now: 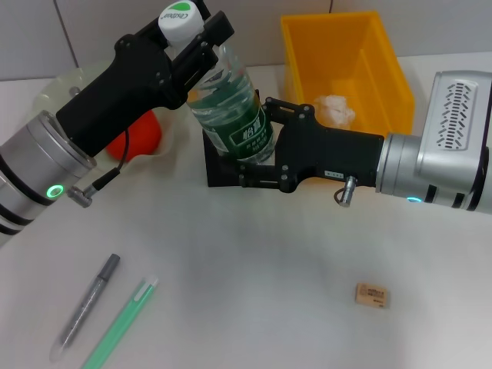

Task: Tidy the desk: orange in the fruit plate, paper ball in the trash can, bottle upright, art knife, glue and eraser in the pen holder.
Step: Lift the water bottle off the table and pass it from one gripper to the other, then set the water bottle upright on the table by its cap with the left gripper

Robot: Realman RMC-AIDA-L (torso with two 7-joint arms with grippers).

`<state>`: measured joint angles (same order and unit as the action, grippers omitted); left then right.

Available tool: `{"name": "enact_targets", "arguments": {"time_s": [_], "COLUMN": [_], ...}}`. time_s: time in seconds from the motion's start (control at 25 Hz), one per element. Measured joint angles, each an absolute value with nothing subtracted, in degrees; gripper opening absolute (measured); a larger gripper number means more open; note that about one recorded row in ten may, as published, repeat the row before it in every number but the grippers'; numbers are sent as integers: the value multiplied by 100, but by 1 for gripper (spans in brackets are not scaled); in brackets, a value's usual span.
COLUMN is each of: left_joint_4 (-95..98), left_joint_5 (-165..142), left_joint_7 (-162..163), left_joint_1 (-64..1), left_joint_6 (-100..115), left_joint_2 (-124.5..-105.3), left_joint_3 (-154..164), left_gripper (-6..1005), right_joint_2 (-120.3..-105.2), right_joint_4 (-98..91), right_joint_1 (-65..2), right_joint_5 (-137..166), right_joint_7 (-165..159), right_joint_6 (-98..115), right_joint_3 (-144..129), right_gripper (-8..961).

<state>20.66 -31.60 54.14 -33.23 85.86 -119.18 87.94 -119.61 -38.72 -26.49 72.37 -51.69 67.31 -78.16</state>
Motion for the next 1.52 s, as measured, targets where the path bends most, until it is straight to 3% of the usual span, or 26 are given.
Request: {"name": "enact_targets", "arguments": {"time_s": [1.52], "left_joint_4": [2144], "left_joint_5": [-3111], "left_joint_7": [5359], "left_joint_1": [-3288], "left_joint_6": [8692], "left_joint_2": [-11918], "left_joint_3": [8773], "left_gripper": [434], "right_joint_2": [-11969], "right_joint_4": [-3613], "right_joint_1": [-2503], "right_joint_5": [7243], "right_joint_7": [-5035], "right_joint_6": [6417], "right_joint_3": [-7963], "right_gripper": [769]}}
